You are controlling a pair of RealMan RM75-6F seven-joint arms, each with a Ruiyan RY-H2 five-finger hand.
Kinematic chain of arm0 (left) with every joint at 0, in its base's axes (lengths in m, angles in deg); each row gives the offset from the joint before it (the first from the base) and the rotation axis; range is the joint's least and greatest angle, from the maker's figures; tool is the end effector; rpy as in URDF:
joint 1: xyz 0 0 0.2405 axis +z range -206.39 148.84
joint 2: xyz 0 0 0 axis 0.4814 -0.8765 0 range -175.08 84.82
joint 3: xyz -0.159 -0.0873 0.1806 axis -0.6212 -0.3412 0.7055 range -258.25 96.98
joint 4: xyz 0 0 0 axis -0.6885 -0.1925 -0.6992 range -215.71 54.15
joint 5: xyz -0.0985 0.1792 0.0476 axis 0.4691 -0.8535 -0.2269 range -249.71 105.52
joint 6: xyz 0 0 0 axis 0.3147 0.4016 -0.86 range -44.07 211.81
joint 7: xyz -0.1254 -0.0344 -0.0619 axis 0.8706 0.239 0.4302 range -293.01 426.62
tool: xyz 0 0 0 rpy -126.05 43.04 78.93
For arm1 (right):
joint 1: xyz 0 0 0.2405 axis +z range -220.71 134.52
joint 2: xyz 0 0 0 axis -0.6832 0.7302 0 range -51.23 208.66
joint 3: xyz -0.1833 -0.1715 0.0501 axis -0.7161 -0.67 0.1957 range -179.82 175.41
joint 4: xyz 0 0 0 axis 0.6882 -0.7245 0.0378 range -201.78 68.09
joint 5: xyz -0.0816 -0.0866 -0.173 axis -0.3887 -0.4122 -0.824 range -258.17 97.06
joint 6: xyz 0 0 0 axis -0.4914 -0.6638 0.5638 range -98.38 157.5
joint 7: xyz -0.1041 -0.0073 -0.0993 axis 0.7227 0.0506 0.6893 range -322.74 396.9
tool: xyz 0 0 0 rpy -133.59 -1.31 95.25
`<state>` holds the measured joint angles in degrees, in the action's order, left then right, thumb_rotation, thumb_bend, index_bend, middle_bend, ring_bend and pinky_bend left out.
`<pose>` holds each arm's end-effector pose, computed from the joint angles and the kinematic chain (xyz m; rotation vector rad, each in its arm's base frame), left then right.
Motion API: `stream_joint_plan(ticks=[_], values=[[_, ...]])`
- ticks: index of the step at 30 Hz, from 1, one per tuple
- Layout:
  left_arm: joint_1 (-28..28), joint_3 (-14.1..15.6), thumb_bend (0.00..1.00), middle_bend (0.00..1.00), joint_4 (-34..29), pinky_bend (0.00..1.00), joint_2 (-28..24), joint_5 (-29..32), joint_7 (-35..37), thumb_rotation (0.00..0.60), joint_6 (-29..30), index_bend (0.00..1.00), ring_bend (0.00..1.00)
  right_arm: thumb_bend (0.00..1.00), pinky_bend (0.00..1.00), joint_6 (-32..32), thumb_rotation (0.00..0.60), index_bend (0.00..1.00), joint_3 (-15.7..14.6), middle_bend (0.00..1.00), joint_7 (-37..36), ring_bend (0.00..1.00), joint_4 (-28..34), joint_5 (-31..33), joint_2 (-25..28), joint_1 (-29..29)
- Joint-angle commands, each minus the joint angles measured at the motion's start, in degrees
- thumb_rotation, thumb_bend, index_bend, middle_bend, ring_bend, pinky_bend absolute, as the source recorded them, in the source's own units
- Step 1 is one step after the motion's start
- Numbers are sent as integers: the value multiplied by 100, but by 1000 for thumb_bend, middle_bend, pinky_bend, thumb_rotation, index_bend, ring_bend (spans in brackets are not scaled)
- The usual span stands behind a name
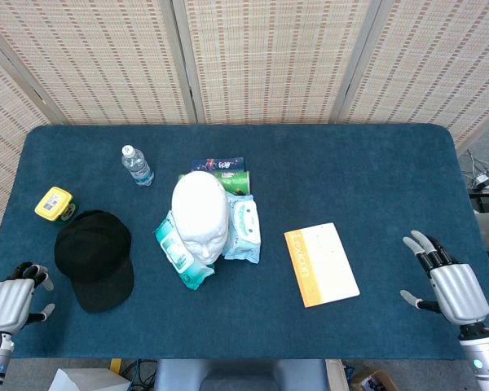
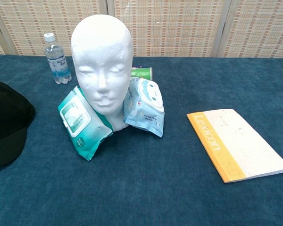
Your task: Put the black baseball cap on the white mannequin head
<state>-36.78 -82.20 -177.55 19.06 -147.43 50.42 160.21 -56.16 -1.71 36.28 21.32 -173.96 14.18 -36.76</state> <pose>-0.3188 0.1883 0.1364 -1.4568 -0.9273 -0.5977 -0.3062 -0.1802 0.1517 1.5409 -0.8158 0.9296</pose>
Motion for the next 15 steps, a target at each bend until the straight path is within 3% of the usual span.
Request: stream_joint_plan(ticks=[1, 6, 15], values=[[-22, 0, 179, 293, 2, 407, 15, 27, -31, 600, -42, 488, 153, 0, 457, -7, 600, 20, 6, 110, 8, 123, 6, 9, -2, -4], [-41, 4, 180, 298, -11, 414, -7, 61, -3, 600, -94, 488, 164, 0, 457, 22, 600, 20, 26, 117, 70, 123, 32, 64, -11, -3], [31, 196, 180, 355, -156, 524, -98, -463, 297, 600, 58, 481, 300, 0, 457, -11, 600, 20, 44, 139, 100, 123, 83, 96, 2, -28]])
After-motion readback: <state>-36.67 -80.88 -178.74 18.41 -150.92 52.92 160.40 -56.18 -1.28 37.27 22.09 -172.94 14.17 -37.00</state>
